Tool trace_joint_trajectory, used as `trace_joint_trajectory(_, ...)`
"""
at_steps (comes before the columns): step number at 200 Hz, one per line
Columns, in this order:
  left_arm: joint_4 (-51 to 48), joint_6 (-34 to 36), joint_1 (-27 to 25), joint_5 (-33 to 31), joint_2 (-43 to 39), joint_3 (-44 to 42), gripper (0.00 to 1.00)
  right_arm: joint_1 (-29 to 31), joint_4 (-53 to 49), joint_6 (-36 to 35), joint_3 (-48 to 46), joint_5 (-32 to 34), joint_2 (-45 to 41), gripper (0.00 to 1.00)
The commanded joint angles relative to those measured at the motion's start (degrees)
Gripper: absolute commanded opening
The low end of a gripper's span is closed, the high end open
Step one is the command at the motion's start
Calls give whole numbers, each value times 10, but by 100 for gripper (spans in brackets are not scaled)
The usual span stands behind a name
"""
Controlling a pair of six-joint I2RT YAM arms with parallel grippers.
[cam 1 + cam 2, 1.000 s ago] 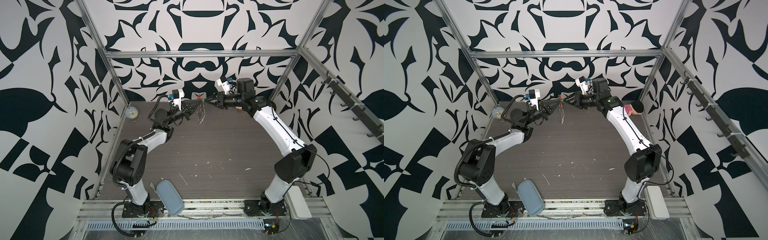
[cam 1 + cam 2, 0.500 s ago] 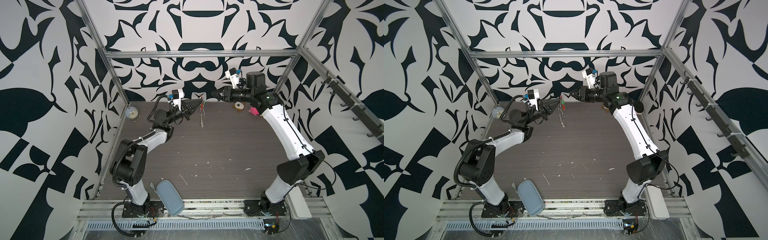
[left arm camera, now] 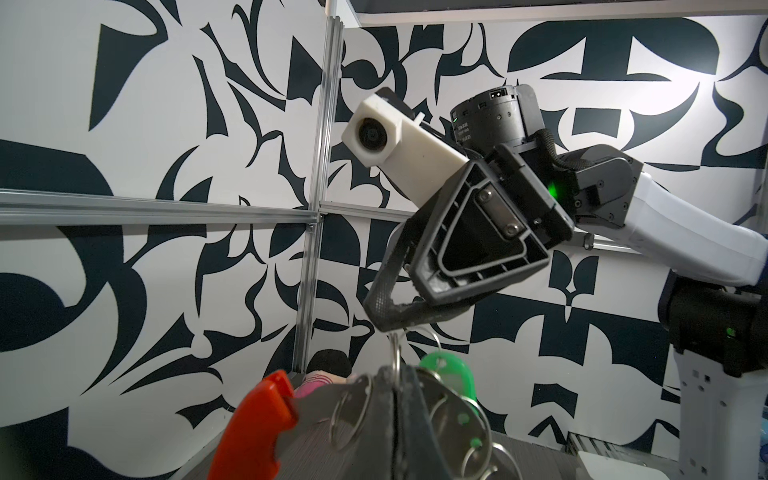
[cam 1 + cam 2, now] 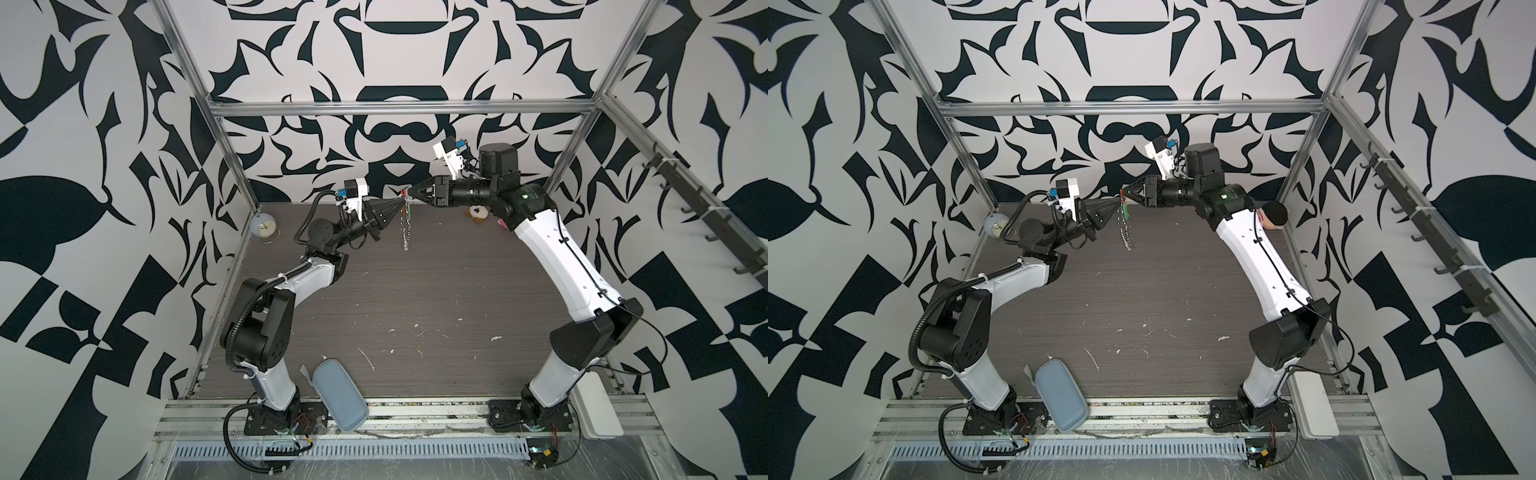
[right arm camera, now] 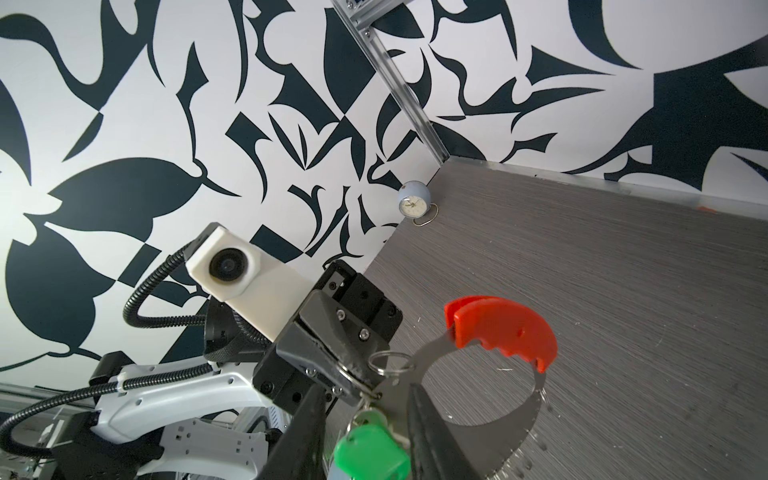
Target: Put the keys on the keyring
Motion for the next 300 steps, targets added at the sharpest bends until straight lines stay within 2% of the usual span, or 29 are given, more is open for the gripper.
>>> trace_joint_trajectory(1,39,1,-1,2,3,23,0,6,-22,-9,29,6,7,25)
trace_joint_trajectory(19,40,2,0,0,3,24,0,6,-38,-12,33,22,12,18)
trace_joint_trajectory(79,40,2,-2,-5,3,31,0,6,-38,-2,27,25,10,8)
trace_joint_trajectory(131,40,2,-2,-5,4,37,0,6,-20,14,30,8,12,3)
trace_joint_trajectory(145,40,2,-2,-5,6,36,0,6,-15,16,30,7,9,7)
trace_joint_trajectory(161,40,1,-3,-5,6,36,0,6,-9,18,25,12,0,17)
trace_joint_trajectory(178,40,3,-3,-6,6,35,0,1,2,24,6,32,-17,22)
trace_joint_trajectory(210,40,5,-3,-10,3,32,0,-27,110,86,-75,24,-58,31)
trace_joint_trajectory(221,37,8,-2,-22,2,30,0,-28,116,86,-78,19,-64,33)
trace_joint_trajectory(247,-5,22,-4,-51,-7,29,0,-9,65,24,-56,42,-61,35)
trace_joint_trajectory(284,-47,34,-4,-75,-17,23,0,15,22,-122,-52,151,-73,35)
trace_joint_trajectory(300,-47,33,-5,-87,-20,17,0,33,31,-173,-58,181,-80,31)
